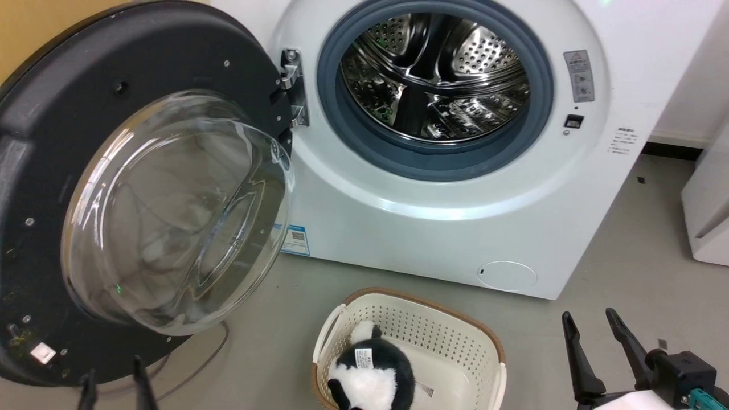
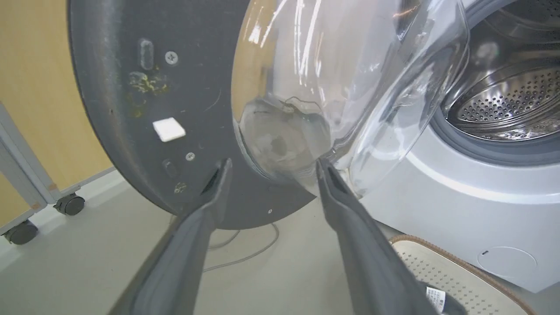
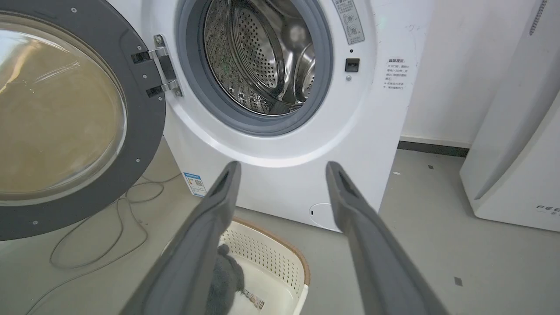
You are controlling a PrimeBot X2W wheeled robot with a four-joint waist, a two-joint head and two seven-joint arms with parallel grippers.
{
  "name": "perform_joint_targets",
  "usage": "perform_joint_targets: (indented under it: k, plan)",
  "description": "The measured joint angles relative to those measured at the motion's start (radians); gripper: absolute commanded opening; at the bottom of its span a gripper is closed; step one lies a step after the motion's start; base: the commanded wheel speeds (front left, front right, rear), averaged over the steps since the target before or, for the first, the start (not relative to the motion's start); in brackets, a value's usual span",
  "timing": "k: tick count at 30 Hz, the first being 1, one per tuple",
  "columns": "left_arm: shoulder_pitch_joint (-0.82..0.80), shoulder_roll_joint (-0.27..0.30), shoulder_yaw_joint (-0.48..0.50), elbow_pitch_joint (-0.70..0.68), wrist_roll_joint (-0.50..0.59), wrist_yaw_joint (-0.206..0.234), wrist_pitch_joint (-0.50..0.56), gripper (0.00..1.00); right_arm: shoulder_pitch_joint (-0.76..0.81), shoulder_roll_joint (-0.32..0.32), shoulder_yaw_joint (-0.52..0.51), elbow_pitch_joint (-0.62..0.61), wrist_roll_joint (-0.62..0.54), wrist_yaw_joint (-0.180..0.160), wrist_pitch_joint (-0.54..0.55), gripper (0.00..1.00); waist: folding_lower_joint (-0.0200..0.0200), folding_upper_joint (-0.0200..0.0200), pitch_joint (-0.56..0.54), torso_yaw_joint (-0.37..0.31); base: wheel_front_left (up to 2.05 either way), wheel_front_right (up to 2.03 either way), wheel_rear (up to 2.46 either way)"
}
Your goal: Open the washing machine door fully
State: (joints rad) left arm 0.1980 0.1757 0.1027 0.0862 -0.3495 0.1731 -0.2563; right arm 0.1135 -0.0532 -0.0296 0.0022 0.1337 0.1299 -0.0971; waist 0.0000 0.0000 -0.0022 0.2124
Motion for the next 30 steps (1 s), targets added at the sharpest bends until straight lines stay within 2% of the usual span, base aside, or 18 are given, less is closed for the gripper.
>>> perform_joint_targets:
  k: [12,17,19,23,26,30]
  plan:
    - [-0.003,-0.065,-0.148,-0.061,0.086,-0.055,0.000,1.00,0.002,0.000,0.007,-0.029,-0.047,0.000,0.035,1.00,0.0000,0.0000,-0.016,-0.087,0.00,0.00,0.00]
    - [-0.047,-0.062,-0.187,-0.044,0.102,-0.081,0.006,1.00,0.004,0.000,0.021,-0.044,-0.060,0.000,0.052,1.00,0.0000,0.0000,-0.020,-0.139,0.00,0.00,0.00]
    - [-0.069,-0.043,-0.192,-0.035,0.110,-0.089,0.020,1.00,0.018,0.000,0.030,-0.051,-0.062,0.000,0.061,1.00,0.0000,0.0000,-0.022,-0.169,0.00,0.00,0.00]
    - [-0.082,-0.016,-0.205,-0.021,0.144,-0.085,0.036,1.00,0.027,0.000,0.041,-0.059,-0.064,0.000,0.066,1.00,0.0000,0.0000,-0.023,-0.204,0.00,0.00,0.00]
    - [-0.082,0.005,-0.225,-0.017,0.201,-0.061,0.046,1.00,0.030,0.000,0.041,-0.069,-0.070,0.000,0.071,1.00,0.0000,0.0000,-0.022,-0.222,0.00,0.00,0.00]
    - [-0.082,0.007,-0.234,-0.018,0.225,-0.040,0.054,1.00,0.033,0.000,0.042,-0.077,-0.073,0.000,0.078,1.00,0.0001,0.0000,-0.017,-0.232,0.00,0.00,0.00]
